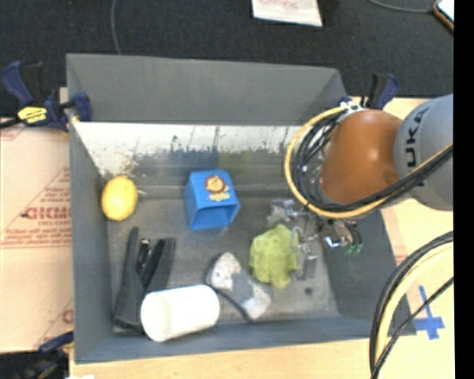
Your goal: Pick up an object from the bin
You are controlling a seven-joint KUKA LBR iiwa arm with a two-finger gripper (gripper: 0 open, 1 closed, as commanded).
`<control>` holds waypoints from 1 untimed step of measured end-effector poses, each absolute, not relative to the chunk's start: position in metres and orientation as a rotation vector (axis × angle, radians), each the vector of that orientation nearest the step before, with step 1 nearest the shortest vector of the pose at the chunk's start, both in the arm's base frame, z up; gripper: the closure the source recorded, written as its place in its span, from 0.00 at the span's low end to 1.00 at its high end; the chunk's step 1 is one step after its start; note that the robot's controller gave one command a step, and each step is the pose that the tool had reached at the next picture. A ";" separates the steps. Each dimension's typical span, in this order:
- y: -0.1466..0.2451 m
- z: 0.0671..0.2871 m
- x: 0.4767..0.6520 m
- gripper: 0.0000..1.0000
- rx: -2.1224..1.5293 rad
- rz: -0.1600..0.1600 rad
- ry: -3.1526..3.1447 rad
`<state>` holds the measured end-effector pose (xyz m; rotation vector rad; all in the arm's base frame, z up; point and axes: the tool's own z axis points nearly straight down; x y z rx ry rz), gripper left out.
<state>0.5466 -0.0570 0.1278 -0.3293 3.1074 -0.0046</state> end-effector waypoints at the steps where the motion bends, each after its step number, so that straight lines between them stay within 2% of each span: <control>1: -0.017 0.100 0.507 0.00 -0.880 -0.005 3.013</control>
Offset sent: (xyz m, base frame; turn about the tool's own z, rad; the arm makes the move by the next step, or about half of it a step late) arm -0.0034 -0.0079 -0.0578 -0.4389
